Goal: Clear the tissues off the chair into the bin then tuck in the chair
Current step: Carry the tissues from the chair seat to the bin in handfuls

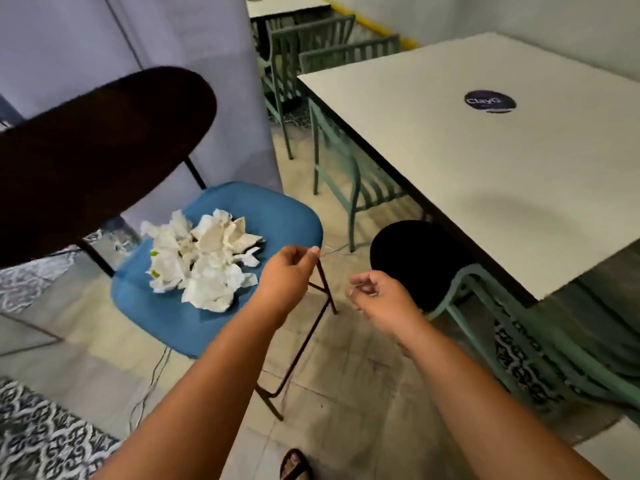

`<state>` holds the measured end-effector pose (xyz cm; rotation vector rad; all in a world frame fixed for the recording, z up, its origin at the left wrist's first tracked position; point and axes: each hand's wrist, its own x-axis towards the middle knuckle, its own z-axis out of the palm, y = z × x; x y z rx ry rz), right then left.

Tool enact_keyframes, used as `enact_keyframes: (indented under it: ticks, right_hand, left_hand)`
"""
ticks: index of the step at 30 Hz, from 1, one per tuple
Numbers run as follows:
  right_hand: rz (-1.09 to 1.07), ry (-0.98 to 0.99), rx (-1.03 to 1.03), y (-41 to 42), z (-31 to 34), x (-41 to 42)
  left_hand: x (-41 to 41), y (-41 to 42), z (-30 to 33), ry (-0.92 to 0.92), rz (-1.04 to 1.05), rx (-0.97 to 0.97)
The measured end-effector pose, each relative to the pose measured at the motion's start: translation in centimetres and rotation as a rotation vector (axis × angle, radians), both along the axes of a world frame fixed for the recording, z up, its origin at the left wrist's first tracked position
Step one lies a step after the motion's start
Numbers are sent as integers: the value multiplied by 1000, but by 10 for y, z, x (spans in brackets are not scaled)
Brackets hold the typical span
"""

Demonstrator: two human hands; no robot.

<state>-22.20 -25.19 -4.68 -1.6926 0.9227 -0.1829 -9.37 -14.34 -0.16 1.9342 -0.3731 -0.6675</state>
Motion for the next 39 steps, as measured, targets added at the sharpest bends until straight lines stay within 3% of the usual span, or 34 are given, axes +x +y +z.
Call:
enact_keyframes:
  ticks: [13,20,26,32,39]
  right_hand:
    - [240,-55,36,66,7,161]
    - [362,17,-166,34,3,255]
    - [682,199,-416,0,-19,328]
    - [1029,264,-411,-11,-39,372]
    - [1157,254,-424,-22,-37,395]
  left_hand:
    - [159,113,33,-34,218,-18]
    - [208,116,22,-55,294,33]
    - [244,99,9,-93,293,175]
    - [266,79,-13,-186,108,461]
    - [266,66,-27,-322,70,600]
